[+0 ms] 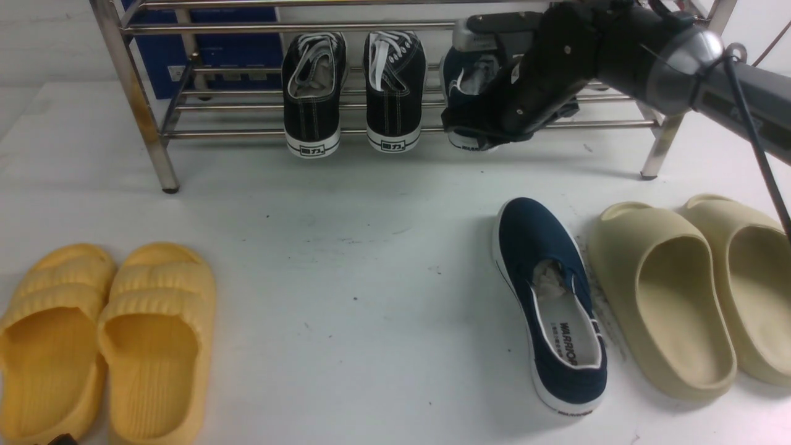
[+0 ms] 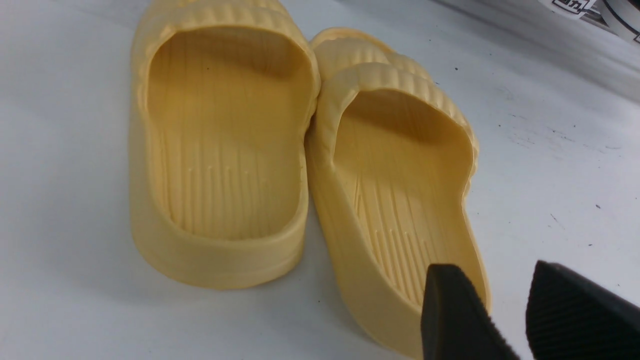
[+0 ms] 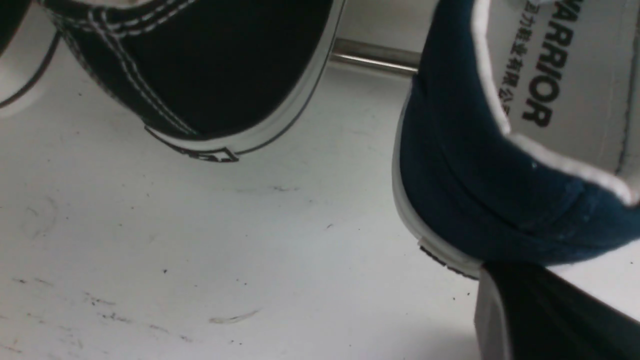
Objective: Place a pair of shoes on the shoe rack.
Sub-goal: Use the right arm to put a shoe into the shoe rack, then use the right arm to grab the shoe closest to it
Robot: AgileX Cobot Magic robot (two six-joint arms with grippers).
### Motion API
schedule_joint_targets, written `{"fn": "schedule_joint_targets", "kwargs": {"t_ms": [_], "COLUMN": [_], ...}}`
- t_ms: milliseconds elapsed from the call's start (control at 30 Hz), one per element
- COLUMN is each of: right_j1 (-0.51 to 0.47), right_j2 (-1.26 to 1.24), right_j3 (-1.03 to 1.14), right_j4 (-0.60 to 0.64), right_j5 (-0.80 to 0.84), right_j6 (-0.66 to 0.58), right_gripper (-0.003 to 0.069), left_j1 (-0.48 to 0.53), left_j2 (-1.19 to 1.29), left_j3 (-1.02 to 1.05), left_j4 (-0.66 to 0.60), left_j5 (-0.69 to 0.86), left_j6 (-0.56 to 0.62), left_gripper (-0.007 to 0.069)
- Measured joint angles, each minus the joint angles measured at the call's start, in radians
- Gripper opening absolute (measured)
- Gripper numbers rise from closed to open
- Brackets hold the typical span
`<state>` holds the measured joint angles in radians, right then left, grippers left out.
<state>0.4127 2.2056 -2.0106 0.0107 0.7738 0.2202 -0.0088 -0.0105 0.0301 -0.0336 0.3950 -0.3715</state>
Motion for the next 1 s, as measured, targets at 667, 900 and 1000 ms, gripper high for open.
{"fn": "schedule_joint_targets", "kwargs": {"t_ms": [667,900,1000], "right_j1": [0.012,0.079,0.109], "right_j2": [-0.105,-0.285,-0.399], "right_j3": [0.0,0.028,0.149], "right_j4": [0.014,-0.011,-0.021], "right_j5": [0.278,0.457,0.459], "right_j6": [-0.102,-0.15,-0.13], "right_gripper": [0.0057,0.0057,0.0057], "left_j1": [0.0,0.0,0.0], "left_j2": [0.0,0.0,0.0], "left_j3": [0.0,0.0,0.0], "left_j4": [0.0,0.0,0.0], "left_j5": [0.0,0.0,0.0], "left_j6": [0.0,0.0,0.0], "left_gripper": [0.0237,0.0237,0.0237]}}
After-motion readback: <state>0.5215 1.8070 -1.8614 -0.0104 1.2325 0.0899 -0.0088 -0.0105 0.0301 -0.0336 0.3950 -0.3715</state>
